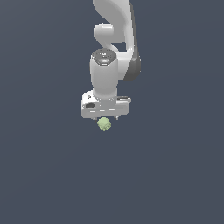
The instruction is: Pick up the object and move it to a goal position.
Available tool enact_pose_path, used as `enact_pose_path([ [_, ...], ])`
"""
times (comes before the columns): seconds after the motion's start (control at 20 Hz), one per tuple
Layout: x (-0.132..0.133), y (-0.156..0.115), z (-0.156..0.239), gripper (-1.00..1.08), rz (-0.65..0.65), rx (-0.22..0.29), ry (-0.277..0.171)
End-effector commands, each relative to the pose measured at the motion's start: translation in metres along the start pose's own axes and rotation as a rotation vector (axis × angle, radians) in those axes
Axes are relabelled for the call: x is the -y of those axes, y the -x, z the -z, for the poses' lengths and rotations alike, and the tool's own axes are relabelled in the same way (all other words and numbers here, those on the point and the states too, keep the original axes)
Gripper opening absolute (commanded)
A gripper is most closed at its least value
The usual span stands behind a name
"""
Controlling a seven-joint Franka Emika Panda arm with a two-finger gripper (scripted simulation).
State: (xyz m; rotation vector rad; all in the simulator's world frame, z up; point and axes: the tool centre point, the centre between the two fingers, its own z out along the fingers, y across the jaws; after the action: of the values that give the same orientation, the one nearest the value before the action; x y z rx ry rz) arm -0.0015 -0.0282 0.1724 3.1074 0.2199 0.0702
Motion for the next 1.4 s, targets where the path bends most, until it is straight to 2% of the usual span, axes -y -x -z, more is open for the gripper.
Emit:
enact_pose_path([
  [0.0, -0.001, 0.006, -0.008, 1.0, 0.046, 0.005, -0.002],
  [0.75, -0.006, 0.051, -0.063, 1.0, 0.383, 0.03, -0.027],
  [1.35, -0.007, 0.066, -0.079, 1.0, 0.49, 0.035, -0.039],
])
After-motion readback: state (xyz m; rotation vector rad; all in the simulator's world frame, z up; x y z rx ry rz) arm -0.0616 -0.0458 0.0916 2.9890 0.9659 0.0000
